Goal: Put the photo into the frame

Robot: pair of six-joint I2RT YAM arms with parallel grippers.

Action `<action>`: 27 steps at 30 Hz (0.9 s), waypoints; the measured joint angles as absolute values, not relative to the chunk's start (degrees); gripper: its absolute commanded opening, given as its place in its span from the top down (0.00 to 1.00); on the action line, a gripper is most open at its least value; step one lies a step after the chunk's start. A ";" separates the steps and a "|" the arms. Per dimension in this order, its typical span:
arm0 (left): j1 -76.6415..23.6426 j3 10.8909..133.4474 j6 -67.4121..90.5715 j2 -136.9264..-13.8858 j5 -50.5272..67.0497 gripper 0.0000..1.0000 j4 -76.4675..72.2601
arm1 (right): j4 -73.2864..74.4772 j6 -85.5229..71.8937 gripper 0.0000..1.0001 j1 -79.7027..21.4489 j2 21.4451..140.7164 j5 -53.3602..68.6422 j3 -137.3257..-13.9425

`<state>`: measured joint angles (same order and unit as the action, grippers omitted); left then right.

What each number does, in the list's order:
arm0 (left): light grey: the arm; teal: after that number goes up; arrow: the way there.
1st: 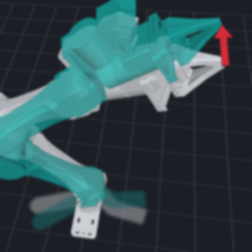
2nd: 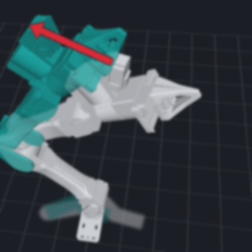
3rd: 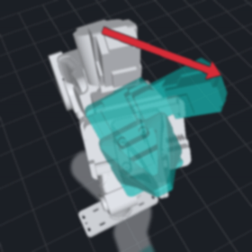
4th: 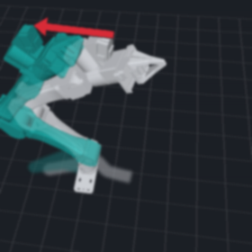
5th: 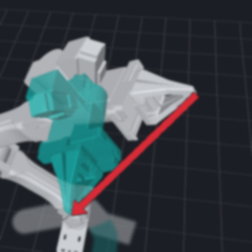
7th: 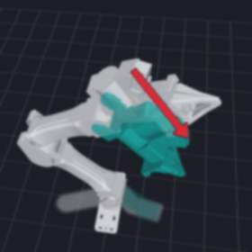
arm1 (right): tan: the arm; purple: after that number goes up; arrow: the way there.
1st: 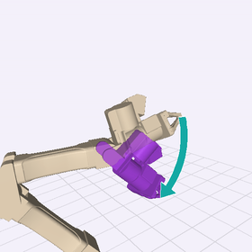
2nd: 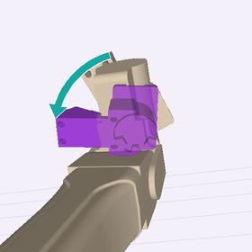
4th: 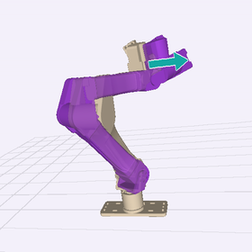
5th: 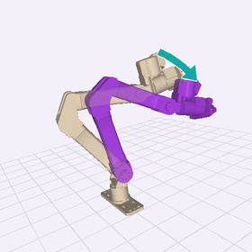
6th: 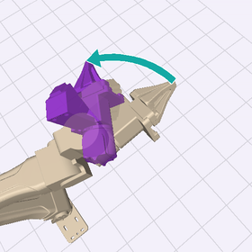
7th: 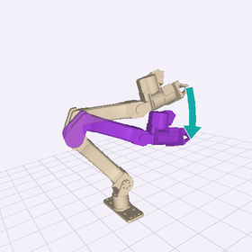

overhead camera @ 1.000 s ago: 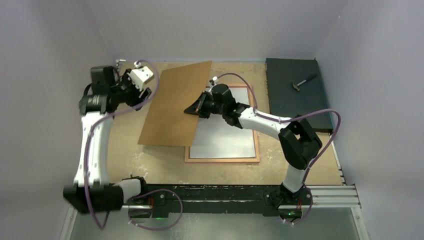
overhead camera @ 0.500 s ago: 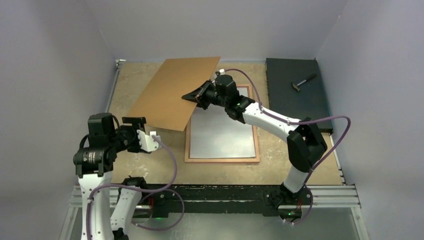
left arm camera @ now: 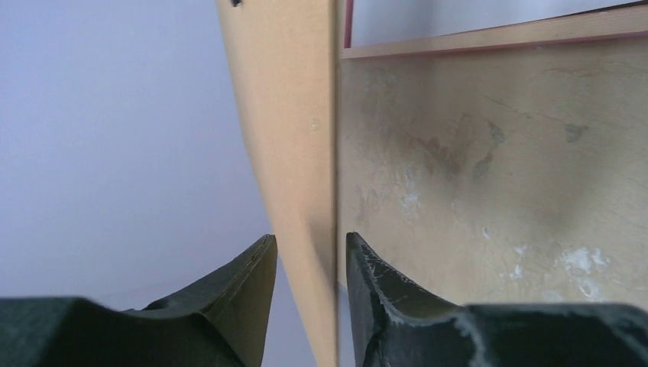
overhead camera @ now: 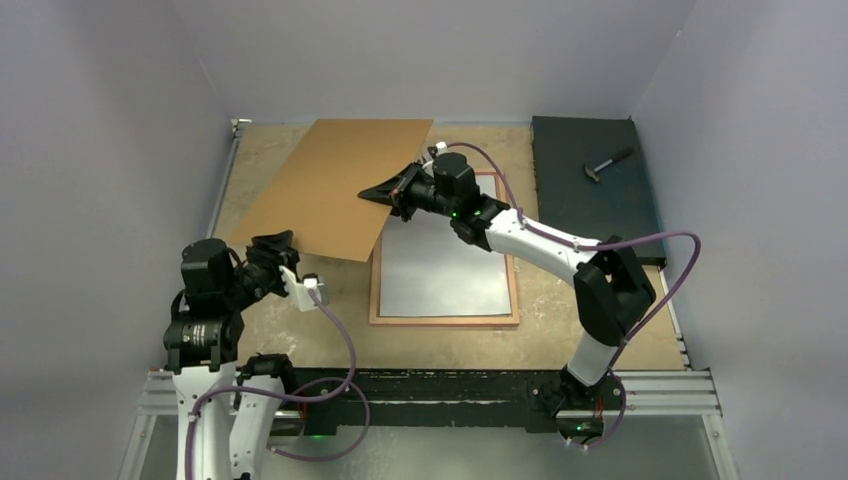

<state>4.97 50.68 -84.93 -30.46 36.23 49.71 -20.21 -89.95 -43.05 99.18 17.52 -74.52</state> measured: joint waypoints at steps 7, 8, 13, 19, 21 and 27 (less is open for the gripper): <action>4.95 49.15 -84.73 -31.92 36.27 0.96 44.49 | -20.93 -91.31 0.99 -43.05 97.03 18.22 -71.81; 4.95 48.86 -84.95 -31.92 36.42 1.00 43.64 | -21.02 -91.35 0.97 -42.98 96.47 18.20 -71.24; 4.99 48.38 -85.82 -30.50 37.43 1.00 40.97 | -20.97 -91.07 0.58 -42.63 94.85 20.82 -69.71; 5.23 48.21 -88.86 -30.94 36.97 1.00 43.18 | -15.92 -79.53 0.12 -43.51 94.41 32.62 -69.91; 5.23 48.53 -89.27 -32.21 36.99 1.00 44.18 | -12.40 -74.85 0.05 -43.57 93.76 34.22 -70.26; 5.19 50.74 -89.34 -35.90 37.26 1.00 45.63 | -2.55 -59.81 0.01 -41.60 87.26 35.92 -70.39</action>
<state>5.19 50.74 -89.34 -35.90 37.26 45.63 -2.55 -59.81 -41.60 87.26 35.92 -70.39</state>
